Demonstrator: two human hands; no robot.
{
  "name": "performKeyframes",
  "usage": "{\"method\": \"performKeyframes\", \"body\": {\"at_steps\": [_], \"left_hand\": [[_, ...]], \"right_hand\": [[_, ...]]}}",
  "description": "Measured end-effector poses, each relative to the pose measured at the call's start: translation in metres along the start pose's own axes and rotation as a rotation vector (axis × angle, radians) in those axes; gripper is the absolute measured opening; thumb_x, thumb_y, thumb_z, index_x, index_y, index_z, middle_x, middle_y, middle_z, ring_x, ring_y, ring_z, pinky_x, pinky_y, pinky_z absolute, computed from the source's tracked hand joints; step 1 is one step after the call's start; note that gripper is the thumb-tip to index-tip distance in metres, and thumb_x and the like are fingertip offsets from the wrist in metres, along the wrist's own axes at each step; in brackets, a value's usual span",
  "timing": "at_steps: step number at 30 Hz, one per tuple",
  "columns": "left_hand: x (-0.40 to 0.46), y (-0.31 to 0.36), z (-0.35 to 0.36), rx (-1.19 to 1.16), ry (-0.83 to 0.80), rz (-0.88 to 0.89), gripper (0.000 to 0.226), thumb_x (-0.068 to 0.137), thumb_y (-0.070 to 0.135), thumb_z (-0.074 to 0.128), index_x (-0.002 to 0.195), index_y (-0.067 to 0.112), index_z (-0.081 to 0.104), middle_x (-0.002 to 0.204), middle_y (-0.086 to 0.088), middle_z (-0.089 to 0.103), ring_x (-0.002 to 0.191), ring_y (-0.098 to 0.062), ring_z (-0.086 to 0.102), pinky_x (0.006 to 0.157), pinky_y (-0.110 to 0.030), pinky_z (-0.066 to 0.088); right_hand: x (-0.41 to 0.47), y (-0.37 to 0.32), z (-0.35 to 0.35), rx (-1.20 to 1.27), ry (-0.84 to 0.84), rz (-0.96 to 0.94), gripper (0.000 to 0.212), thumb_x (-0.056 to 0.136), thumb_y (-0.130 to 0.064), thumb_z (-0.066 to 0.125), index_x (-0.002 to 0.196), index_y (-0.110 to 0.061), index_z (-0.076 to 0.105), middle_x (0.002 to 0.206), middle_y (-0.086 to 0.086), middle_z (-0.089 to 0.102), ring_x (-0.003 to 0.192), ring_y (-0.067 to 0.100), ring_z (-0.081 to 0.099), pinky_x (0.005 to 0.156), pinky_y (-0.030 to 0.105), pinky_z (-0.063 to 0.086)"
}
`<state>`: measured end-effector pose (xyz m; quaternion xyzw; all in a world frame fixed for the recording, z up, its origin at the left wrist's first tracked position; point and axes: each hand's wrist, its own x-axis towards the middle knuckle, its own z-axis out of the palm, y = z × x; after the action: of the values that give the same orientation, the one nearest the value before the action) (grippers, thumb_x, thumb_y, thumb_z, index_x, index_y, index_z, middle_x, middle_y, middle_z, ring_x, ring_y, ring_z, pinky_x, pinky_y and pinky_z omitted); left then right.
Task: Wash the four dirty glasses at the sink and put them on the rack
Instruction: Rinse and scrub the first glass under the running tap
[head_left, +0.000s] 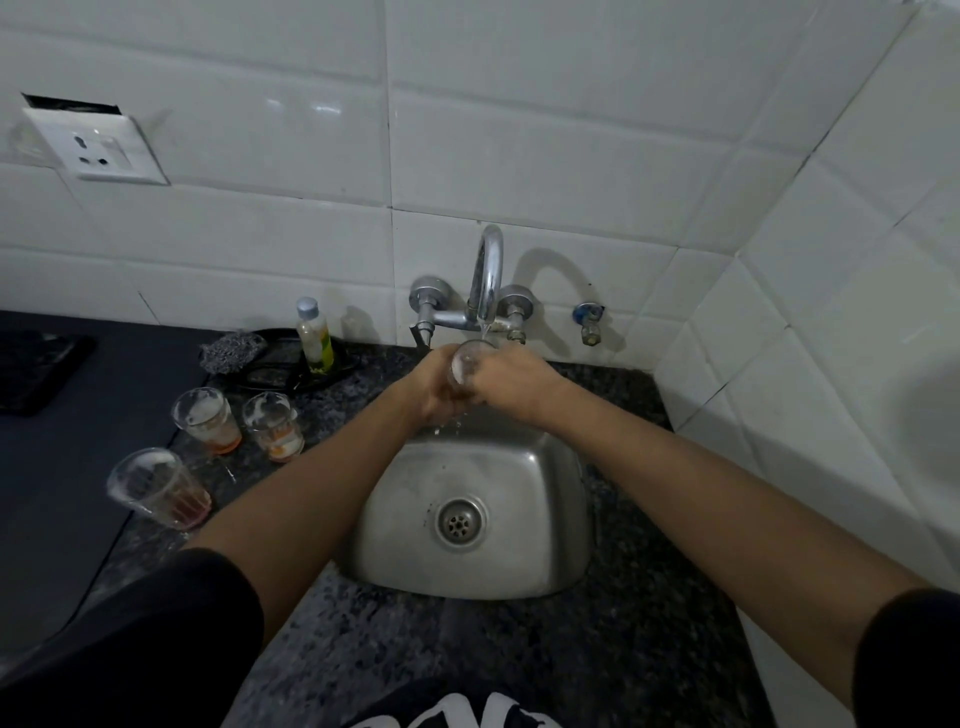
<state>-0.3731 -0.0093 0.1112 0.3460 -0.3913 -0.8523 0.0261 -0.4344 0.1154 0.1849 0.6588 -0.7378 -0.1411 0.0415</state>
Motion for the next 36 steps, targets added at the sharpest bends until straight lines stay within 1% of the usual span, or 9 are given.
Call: {"method": "performKeyframes", "body": {"at_steps": [7, 11, 13, 16, 19, 22, 25, 29, 36], "left_hand": [[0.000, 0.001, 0.000, -0.061, 0.066, 0.025, 0.037, 0.099, 0.026, 0.036, 0.103, 0.005, 0.066, 0.087, -0.013, 0.072, 0.082, -0.026, 0.067, 0.060, -0.037, 0.060], [-0.003, -0.005, 0.001, -0.092, 0.037, 0.040, 0.040, 0.102, 0.027, 0.034, 0.099, 0.006, 0.067, 0.091, -0.012, 0.069, 0.083, -0.023, 0.065, 0.073, -0.037, 0.052], [-0.003, -0.007, 0.001, -0.117, 0.001, 0.050, 0.038, 0.103, 0.025, 0.035, 0.103, 0.004, 0.067, 0.094, -0.012, 0.068, 0.088, -0.023, 0.065, 0.079, -0.037, 0.053], [-0.007, -0.009, 0.001, -0.169, 0.021, 0.077, 0.034, 0.104, 0.023, 0.035, 0.098, 0.006, 0.064, 0.079, -0.009, 0.072, 0.075, -0.021, 0.069, 0.067, -0.034, 0.055], [-0.008, -0.008, -0.002, -0.145, 0.073, 0.126, 0.034, 0.104, 0.024, 0.040, 0.112, 0.000, 0.063, 0.100, -0.016, 0.076, 0.089, -0.027, 0.073, 0.072, -0.041, 0.060], [-0.009, -0.008, -0.004, -0.066, 0.149, 0.170, 0.025, 0.106, 0.022, 0.045, 0.109, 0.003, 0.061, 0.105, -0.017, 0.071, 0.091, -0.028, 0.071, 0.073, -0.044, 0.060], [-0.008, -0.010, -0.011, 0.039, 0.205, 0.205, 0.023, 0.105, 0.023, 0.051, 0.106, 0.004, 0.064, 0.109, -0.020, 0.071, 0.098, -0.033, 0.070, 0.083, -0.046, 0.059], [-0.011, -0.013, -0.015, 0.109, 0.246, 0.237, 0.029, 0.103, 0.023, 0.055, 0.115, -0.002, 0.065, 0.100, -0.016, 0.070, 0.083, -0.027, 0.069, 0.060, -0.033, 0.056], [-0.013, -0.014, -0.019, 0.272, 0.252, 0.319, 0.045, 0.095, 0.035, 0.065, 0.116, -0.005, 0.065, 0.090, -0.018, 0.074, 0.072, -0.026, 0.071, 0.059, -0.033, 0.054]], "right_hand": [[-0.003, -0.005, 0.005, 0.435, -0.033, 0.173, 0.012, 0.097, -0.014, 0.066, 0.106, -0.020, 0.062, 0.100, 0.000, 0.061, 0.092, 0.021, 0.061, 0.083, 0.038, 0.051], [-0.003, -0.005, 0.006, 0.497, -0.084, 0.194, 0.016, 0.100, -0.021, 0.063, 0.114, -0.015, 0.061, 0.110, 0.009, 0.067, 0.100, 0.027, 0.066, 0.089, 0.046, 0.055], [-0.003, -0.008, 0.004, 0.680, -0.025, 0.191, 0.011, 0.102, -0.025, 0.060, 0.099, -0.015, 0.060, 0.104, 0.009, 0.067, 0.094, 0.024, 0.066, 0.086, 0.045, 0.055], [-0.007, -0.009, 0.003, 0.998, 0.194, 0.343, 0.025, 0.101, -0.032, 0.063, 0.090, -0.012, 0.072, 0.091, 0.003, 0.073, 0.083, 0.018, 0.071, 0.079, 0.043, 0.060], [-0.013, -0.005, 0.014, 1.025, 0.380, 0.530, 0.027, 0.097, -0.040, 0.068, 0.097, -0.014, 0.076, 0.093, -0.001, 0.076, 0.084, 0.014, 0.071, 0.081, 0.044, 0.061], [-0.021, -0.006, 0.026, 0.921, 0.439, 0.598, 0.039, 0.091, -0.048, 0.074, 0.108, -0.016, 0.059, 0.109, -0.001, 0.061, 0.093, 0.014, 0.060, 0.076, 0.032, 0.054], [-0.024, -0.009, 0.029, 0.976, 0.326, 0.581, 0.056, 0.089, -0.050, 0.074, 0.128, -0.017, 0.050, 0.127, 0.001, 0.048, 0.105, 0.012, 0.052, 0.086, 0.029, 0.045], [-0.025, -0.014, 0.033, 0.903, 0.198, 0.486, 0.036, 0.090, -0.048, 0.073, 0.105, -0.017, 0.063, 0.107, 0.001, 0.061, 0.093, 0.015, 0.059, 0.072, 0.029, 0.046], [-0.017, -0.027, 0.037, 0.900, 0.034, 0.489, 0.048, 0.080, -0.055, 0.076, 0.104, -0.016, 0.063, 0.097, 0.000, 0.067, 0.085, 0.020, 0.067, 0.077, 0.041, 0.060]]}}
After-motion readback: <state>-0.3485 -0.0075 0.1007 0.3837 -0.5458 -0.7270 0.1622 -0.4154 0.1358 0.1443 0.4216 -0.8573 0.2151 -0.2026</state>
